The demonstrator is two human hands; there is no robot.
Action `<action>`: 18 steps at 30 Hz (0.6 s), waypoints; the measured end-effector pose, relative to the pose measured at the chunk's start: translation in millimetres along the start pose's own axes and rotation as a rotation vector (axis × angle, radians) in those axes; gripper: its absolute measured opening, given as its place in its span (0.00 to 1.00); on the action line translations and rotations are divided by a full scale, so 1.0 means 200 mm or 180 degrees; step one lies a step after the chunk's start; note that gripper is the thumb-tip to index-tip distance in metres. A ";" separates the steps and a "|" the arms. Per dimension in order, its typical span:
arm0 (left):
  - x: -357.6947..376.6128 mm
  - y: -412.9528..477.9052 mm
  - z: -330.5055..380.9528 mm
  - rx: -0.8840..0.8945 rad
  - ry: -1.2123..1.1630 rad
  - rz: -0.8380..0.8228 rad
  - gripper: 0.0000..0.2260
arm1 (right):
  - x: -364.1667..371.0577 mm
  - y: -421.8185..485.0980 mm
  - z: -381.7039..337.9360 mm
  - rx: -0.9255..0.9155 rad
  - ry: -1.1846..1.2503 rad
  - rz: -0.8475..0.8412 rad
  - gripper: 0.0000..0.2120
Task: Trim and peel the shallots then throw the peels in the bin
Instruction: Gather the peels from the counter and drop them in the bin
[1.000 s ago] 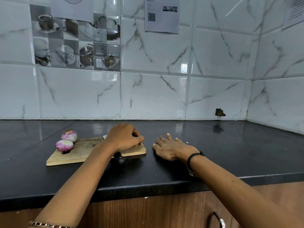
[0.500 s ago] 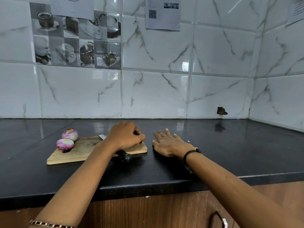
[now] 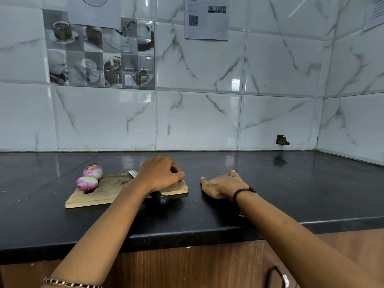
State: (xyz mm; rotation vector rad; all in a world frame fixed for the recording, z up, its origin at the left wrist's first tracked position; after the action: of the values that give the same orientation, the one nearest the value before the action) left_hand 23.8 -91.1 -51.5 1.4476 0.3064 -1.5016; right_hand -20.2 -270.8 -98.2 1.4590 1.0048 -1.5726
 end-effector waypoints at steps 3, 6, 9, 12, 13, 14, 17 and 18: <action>0.00 0.00 0.00 -0.0015 0.0008 -0.0031 0.19 | -0.01 -0.03 0.05 -0.0229 -0.0113 -0.0102 0.37; 0.00 0.00 0.01 -0.0017 0.0080 -0.0058 0.18 | -0.06 -0.04 0.16 -0.0478 0.0280 0.0131 0.42; 0.00 0.00 0.00 -0.0039 0.0095 -0.0051 0.19 | -0.11 -0.04 0.33 -0.0482 0.0787 0.0218 0.38; 0.00 0.01 0.00 -0.0034 0.0134 -0.0008 0.19 | -0.08 0.01 0.47 -0.0410 0.1738 -0.0023 0.30; 0.01 0.01 0.00 -0.0033 0.0137 -0.0006 0.17 | -0.06 0.02 0.48 -0.0447 0.1910 -0.0126 0.29; 0.01 0.01 0.00 -0.0034 0.0144 0.0003 0.14 | -0.04 0.03 0.48 -0.0514 0.1983 -0.0173 0.26; 0.02 0.03 0.00 0.0004 0.0208 0.0064 0.12 | -0.02 0.04 0.40 -0.0966 0.2608 -0.0577 0.24; 0.02 0.03 0.00 0.0013 0.0233 0.0075 0.12 | -0.03 0.05 0.38 -0.1092 0.2914 -0.0732 0.26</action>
State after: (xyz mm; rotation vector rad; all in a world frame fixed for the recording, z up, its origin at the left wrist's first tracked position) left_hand 30.1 -95.9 -51.9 1.5069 0.3298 -1.4334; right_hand -42.0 -344.2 -89.4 1.8741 1.8996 -0.7487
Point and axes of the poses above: each hand's wrist, its own y-axis towards the middle knuckle, its own x-axis out of the palm, z = x × y, the point moved 6 cm from there along y, towards the middle knuckle, and after that the axes turned 1 degree about -y, right-handed, at the moved point
